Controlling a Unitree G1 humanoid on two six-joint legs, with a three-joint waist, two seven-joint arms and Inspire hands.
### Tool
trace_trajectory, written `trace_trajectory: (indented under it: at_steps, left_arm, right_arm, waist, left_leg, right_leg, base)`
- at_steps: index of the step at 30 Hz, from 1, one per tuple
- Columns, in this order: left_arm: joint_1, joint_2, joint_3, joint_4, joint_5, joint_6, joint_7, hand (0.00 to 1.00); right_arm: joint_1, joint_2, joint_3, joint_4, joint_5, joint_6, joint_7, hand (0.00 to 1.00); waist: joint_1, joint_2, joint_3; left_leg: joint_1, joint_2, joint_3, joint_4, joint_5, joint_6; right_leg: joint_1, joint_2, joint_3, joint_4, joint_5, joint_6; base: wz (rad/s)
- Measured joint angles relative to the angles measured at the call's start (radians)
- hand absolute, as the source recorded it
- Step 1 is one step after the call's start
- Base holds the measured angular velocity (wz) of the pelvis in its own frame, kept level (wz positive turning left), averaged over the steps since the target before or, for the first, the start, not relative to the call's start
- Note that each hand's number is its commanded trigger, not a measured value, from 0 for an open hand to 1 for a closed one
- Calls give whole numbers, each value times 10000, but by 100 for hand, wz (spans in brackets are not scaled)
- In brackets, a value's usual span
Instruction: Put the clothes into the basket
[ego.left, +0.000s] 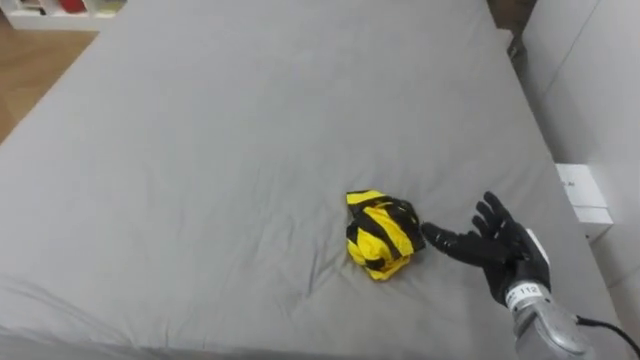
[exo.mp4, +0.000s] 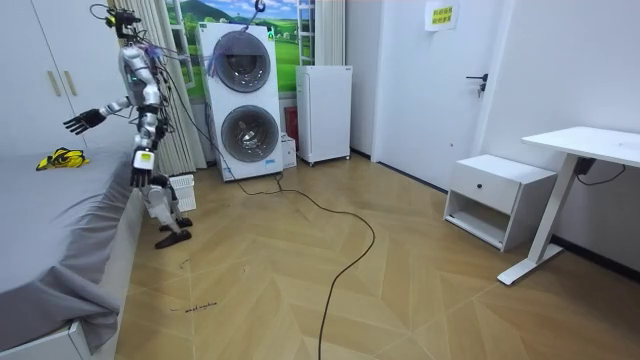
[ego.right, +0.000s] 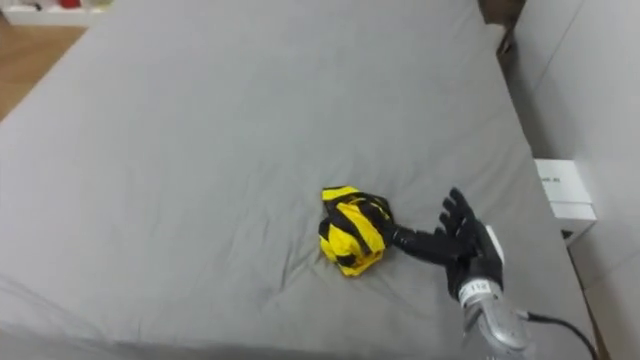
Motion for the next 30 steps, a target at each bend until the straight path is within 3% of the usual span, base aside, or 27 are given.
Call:
trace_trajectory:
  at_steps: [1, 3, 6, 9, 13, 17, 22, 30]
  left_arm:
    - [65, 0, 1, -1, 0, 0, -8, 0]
    - [156, -32, -8, 6, 8, 40, -21, 0]
    - [-3, -59, -33, 11, 7, 109, -27, 0]
    - [-294, -32, -44, 5, 6, 369, -21, 0]
    - [-782, 0, -250, 39, 41, 559, 26, 0]
    - [-1199, 34, -625, 47, 151, 699, 114, 0]
    - [-1892, 40, -862, 436, 391, 705, 113, 0]
    - [-1668, 221, -776, 666, 791, 709, 121, 0]
  right_arm:
    - [0, 13, 13, -1, -79, -3, 6, 0]
    - [15, 32, -12, -47, -445, -2, 14, 0]
    - [16, 31, -6, -416, -638, -2, -66, 0]
    - [-5, 36, 49, -548, -647, -6, -289, 0]
    - [-86, 53, 432, -282, -757, -5, -401, 0]
    - [-1112, 142, 1157, 1514, -760, 22, -447, 0]
    - [-2071, 258, 1670, 3555, -542, 205, -611, 0]
    - [-2451, 79, 1865, 4737, -682, 70, -622, 0]
  waist:
    - [2, -41, -29]
    - [-196, -113, -48]
    - [-207, -112, -49]
    - [-179, -156, -19]
    - [-92, -246, 104]
    - [-80, -309, 133]
    - [442, -311, 172]
    - [933, -405, 220]
  left_leg:
    - [113, -87, -59, -204, 122, 142]
    - [481, -301, -115, -689, 229, 211]
    - [641, -471, -167, -1149, 245, 236]
    - [762, -605, -512, -1560, 345, 236]
    - [467, -619, -713, -1654, 396, 229]
    - [-247, -657, -1060, -1608, 498, 239]
    - [-855, -825, -1422, -1598, 721, 321]
    - [-1214, -976, -1635, -1251, 763, 356]
  right_leg:
    - [71, -10, 111, -101, -7, 50]
    - [309, -105, 192, -461, 1, 180]
    - [366, -164, 123, -559, 6, 256]
    - [405, -251, -354, -681, 4, 259]
    - [157, -276, -582, -689, 4, 259]
    - [-380, -413, -1467, -681, 6, 261]
    - [-816, -571, -1907, -698, 4, 264]
    - [-769, -649, -2259, -884, -50, 373]
  base:
    - [-47]
    - [-10]
    - [-12]
    - [8]
    - [19]
    - [22]
    - [28]
    - [17]
